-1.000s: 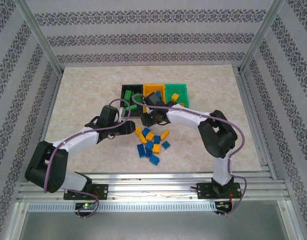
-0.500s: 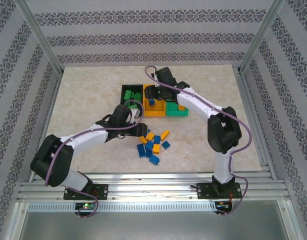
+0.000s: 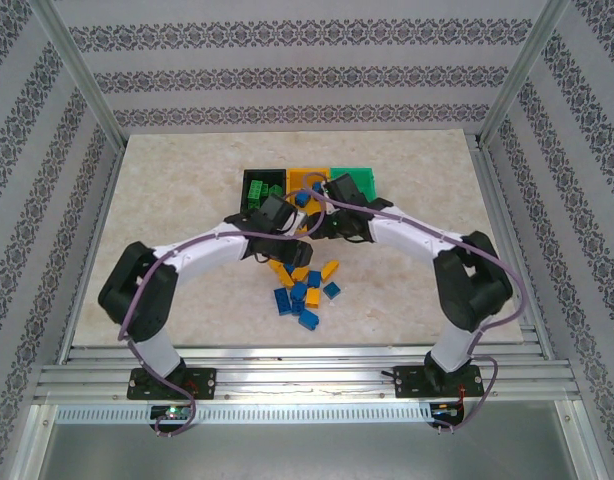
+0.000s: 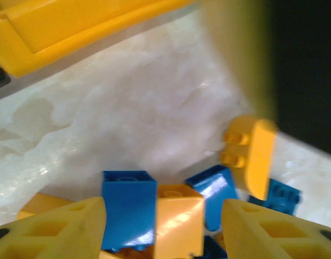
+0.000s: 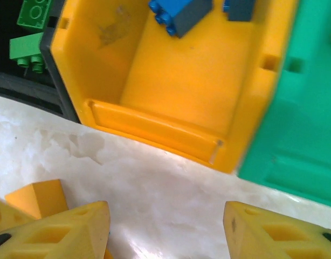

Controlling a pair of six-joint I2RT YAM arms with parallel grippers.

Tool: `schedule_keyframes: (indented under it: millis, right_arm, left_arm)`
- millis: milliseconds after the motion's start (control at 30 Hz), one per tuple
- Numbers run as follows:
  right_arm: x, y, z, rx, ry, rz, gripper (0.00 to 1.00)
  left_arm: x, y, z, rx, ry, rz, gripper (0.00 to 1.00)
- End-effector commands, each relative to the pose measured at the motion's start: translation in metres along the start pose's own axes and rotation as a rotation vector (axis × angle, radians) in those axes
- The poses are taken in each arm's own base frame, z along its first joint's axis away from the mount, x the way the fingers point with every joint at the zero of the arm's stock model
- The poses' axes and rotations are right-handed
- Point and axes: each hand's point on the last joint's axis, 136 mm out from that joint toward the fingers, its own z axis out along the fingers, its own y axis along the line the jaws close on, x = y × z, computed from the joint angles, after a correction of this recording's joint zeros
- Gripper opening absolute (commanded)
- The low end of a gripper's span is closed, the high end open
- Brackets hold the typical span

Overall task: Sort the legos into containers by color
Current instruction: Pick up the lego from the center of the table.

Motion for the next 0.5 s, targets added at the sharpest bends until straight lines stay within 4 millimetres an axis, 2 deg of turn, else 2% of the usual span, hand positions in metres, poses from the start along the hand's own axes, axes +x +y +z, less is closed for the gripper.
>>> schedule_keyframes:
  millis: [0, 167, 467]
  right_arm:
    - [-0.001, -0.028, -0.01, 0.062, -0.055, 0.073, 0.58]
    - [0.015, -0.05, -0.016, 0.067, -0.051, 0.147, 0.58]
    - [0.023, -0.054, -0.018, 0.071, -0.049, 0.141, 0.58]
  left_arm:
    - [0.019, 0.018, 0.001, -0.122, 0.13, 0.081, 0.55]
    - [0.018, 0.013, 0.012, -0.1, 0.168, 0.084, 0.54]
    - [0.022, 0.009, 0.029, -0.1, 0.227, 0.11, 0.51]
